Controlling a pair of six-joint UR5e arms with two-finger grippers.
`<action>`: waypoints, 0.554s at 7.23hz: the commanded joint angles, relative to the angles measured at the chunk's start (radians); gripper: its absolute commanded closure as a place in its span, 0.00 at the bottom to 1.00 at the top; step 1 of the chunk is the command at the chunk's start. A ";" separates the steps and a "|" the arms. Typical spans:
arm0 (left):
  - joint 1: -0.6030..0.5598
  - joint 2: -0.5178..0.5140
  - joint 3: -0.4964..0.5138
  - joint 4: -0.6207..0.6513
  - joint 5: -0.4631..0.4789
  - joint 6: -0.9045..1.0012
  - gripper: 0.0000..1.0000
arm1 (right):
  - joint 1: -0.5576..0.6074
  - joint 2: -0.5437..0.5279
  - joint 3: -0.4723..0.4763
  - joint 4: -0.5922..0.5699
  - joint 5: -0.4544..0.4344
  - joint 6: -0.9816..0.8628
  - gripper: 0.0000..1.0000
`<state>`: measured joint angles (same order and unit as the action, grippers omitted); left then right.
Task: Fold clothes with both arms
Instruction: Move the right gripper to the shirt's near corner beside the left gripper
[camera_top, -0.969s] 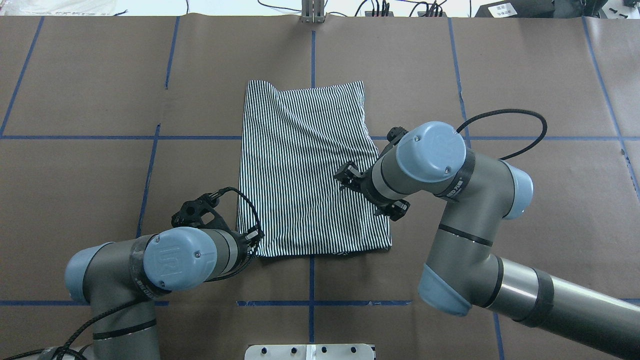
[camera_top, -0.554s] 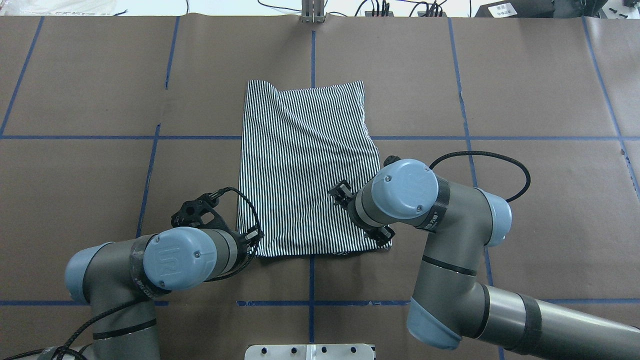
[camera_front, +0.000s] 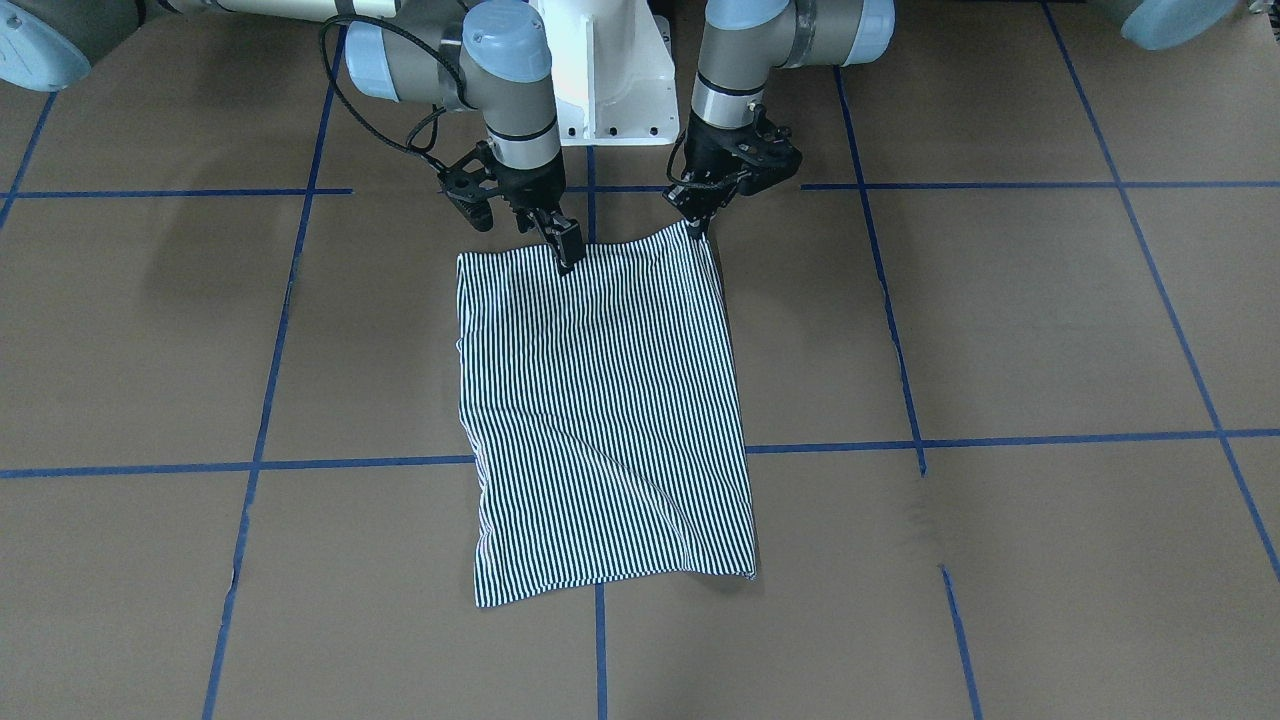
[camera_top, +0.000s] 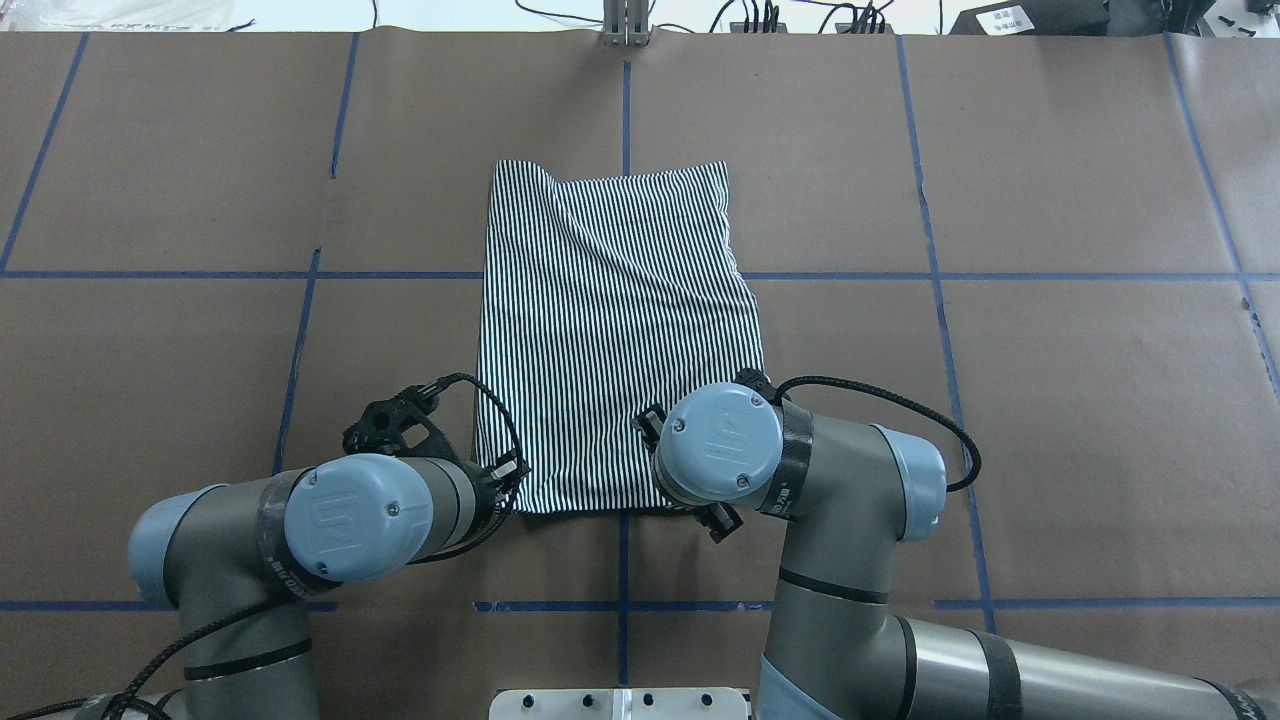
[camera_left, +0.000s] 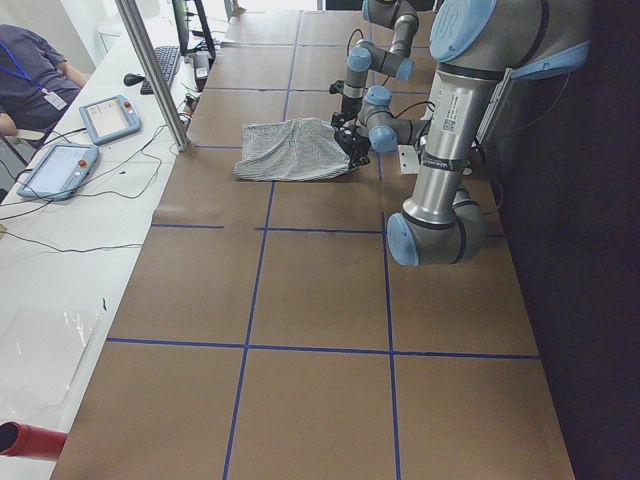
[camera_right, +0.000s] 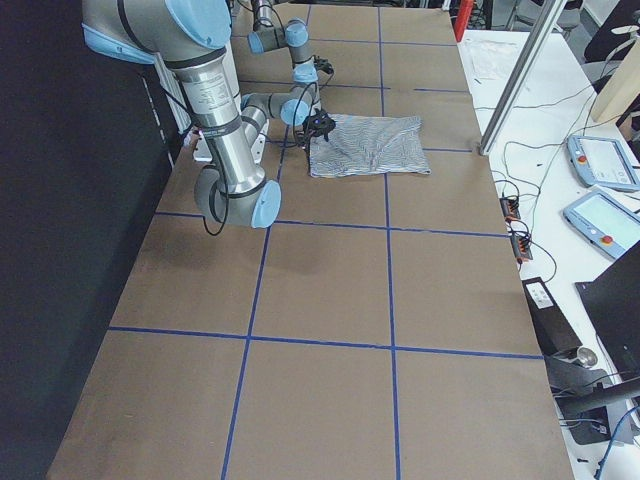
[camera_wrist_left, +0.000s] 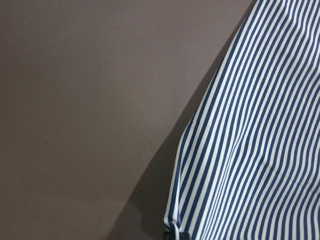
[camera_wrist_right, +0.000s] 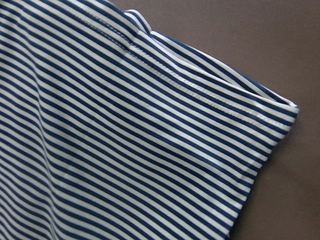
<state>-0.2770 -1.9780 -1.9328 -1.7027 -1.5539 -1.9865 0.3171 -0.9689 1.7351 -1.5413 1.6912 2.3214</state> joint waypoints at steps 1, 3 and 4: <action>0.001 -0.001 -0.005 0.002 -0.002 -0.001 1.00 | -0.007 -0.004 -0.012 -0.019 -0.002 0.007 0.00; 0.001 0.001 -0.003 0.000 -0.002 -0.002 1.00 | -0.010 -0.005 -0.035 -0.019 -0.002 0.007 0.00; 0.001 0.002 -0.003 0.000 -0.002 -0.002 1.00 | -0.012 -0.007 -0.041 -0.019 -0.002 0.006 0.00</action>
<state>-0.2762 -1.9774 -1.9359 -1.7025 -1.5554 -1.9880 0.3075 -0.9740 1.7049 -1.5596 1.6890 2.3282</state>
